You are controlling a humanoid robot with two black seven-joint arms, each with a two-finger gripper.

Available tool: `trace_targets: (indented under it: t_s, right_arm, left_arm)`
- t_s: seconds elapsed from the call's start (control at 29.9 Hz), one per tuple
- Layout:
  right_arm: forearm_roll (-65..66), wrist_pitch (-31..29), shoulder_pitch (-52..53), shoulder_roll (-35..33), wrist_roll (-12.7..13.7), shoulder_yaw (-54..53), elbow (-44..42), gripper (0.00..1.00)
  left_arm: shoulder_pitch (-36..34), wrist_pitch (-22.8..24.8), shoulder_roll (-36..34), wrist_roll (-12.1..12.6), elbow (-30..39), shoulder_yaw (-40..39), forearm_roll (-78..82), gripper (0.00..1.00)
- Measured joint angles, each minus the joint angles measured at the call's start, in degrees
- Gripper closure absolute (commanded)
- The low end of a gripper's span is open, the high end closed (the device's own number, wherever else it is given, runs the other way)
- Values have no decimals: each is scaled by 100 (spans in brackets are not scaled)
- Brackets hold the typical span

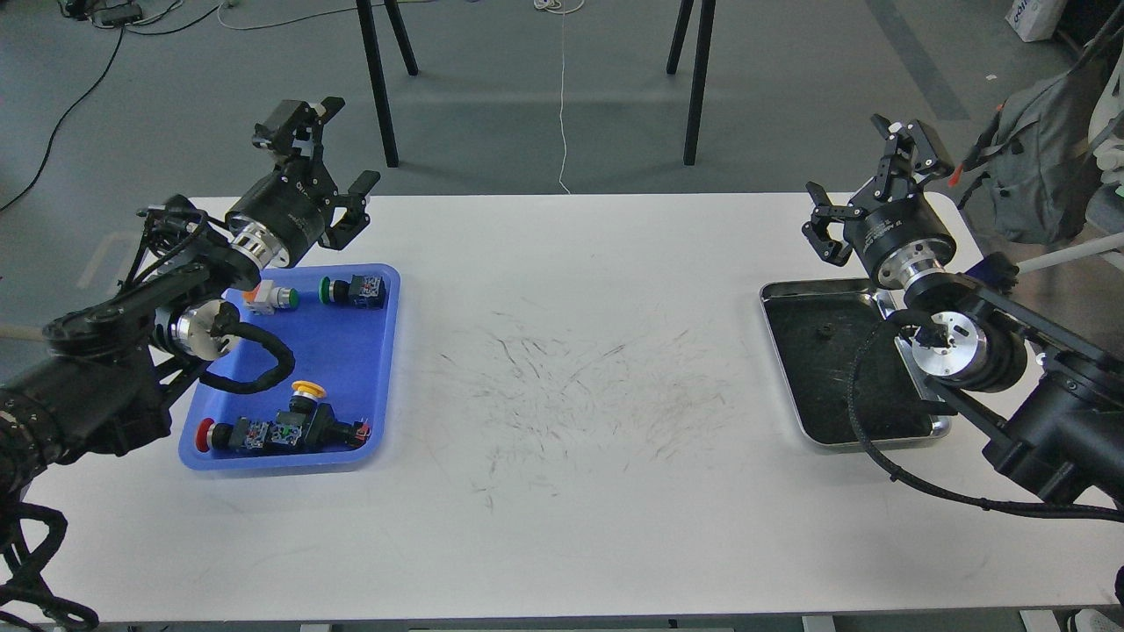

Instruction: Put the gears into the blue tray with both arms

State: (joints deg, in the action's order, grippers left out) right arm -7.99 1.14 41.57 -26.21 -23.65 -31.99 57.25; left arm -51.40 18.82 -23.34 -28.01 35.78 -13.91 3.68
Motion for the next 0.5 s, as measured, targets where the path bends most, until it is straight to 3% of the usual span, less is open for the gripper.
trace_targets:
  t_s: [0.5]
  right_arm:
    - [0, -33, 2, -69, -86, -9, -2, 1]
  left_arm:
    - [29, 50, 0, 0, 18, 54, 12, 0]
